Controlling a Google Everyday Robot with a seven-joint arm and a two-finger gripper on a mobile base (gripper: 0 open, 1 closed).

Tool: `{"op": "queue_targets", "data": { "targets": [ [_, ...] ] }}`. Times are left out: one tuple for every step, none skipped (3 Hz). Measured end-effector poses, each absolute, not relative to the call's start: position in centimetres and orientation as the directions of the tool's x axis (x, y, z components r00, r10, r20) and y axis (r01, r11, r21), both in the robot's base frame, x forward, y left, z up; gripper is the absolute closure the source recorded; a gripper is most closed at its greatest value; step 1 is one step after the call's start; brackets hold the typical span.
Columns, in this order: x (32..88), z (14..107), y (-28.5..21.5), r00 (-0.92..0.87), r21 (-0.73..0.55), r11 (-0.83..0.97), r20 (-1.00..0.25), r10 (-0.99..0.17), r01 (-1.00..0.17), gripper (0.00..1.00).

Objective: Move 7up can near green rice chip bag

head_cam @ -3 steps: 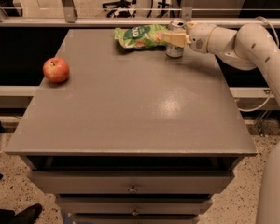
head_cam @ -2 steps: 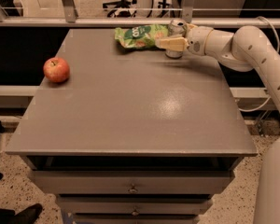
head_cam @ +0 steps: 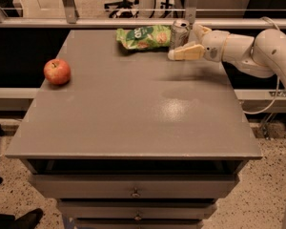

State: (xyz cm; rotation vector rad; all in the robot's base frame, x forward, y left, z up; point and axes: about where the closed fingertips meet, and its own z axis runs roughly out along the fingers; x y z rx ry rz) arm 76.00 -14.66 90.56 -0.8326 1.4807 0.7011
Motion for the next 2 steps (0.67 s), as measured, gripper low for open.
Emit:
{"op": "queue_targets", "data": {
  "targets": [
    [67.98,93.63,-18.75,0.078,-0.129,0.521,-0.99,-0.118,-0.844,0.0],
    [67.78,93.46,-19.63,0.074,-0.126,0.532,-0.99,-0.119,-0.837,0.0]
  ]
}}
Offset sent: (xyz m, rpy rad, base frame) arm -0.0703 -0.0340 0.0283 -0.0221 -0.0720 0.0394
